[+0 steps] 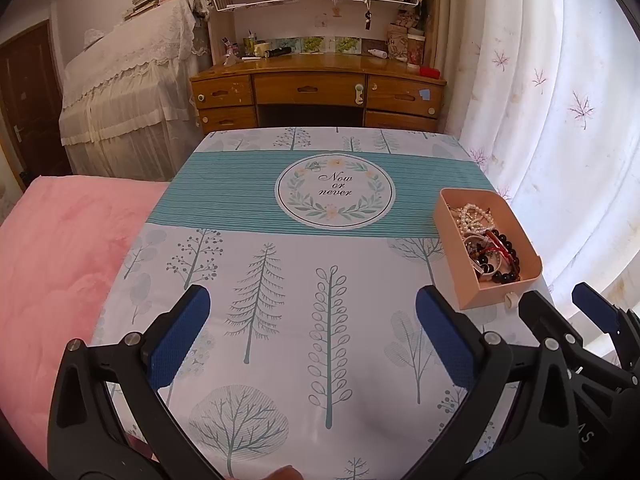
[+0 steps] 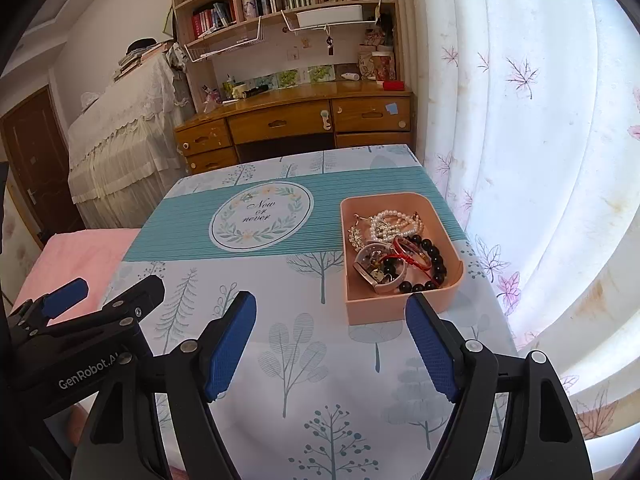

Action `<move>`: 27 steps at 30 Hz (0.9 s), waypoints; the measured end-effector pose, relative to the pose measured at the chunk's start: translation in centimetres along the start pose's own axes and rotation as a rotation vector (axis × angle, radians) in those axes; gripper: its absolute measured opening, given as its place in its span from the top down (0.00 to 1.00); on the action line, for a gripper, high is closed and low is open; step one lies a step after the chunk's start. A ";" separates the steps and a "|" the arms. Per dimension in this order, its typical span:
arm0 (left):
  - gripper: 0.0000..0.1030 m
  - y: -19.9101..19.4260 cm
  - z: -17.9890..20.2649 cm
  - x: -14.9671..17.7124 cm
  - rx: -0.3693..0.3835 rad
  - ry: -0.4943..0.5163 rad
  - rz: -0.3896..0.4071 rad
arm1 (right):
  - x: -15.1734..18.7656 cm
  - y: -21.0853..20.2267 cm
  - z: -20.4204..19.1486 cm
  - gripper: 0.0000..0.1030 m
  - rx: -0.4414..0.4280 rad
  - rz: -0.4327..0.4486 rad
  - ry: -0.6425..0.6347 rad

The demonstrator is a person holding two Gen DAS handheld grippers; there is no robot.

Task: Organize jewelry

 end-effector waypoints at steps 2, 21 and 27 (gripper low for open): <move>0.01 -0.3 -0.1 0.2 -0.001 -0.001 -0.001 | 0.0 0.1 0.0 0.24 -0.001 0.000 0.001; 0.01 -0.8 -0.6 0.7 -0.012 0.005 0.001 | 0.0 -0.1 0.0 0.24 -0.001 0.001 -0.001; 0.01 -0.8 -0.5 0.7 -0.015 0.007 0.000 | 0.0 -0.1 0.0 0.24 0.000 0.001 -0.001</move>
Point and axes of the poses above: each gripper's, at about its wrist camera, not at the fingertips, and y roughly the way its jaws point, z to its right, x to its underside, the point moved 4 cm from there along y, roughly the way its jaws point, and after that the axes turned 1 degree about -z, right-handed, at the moved point
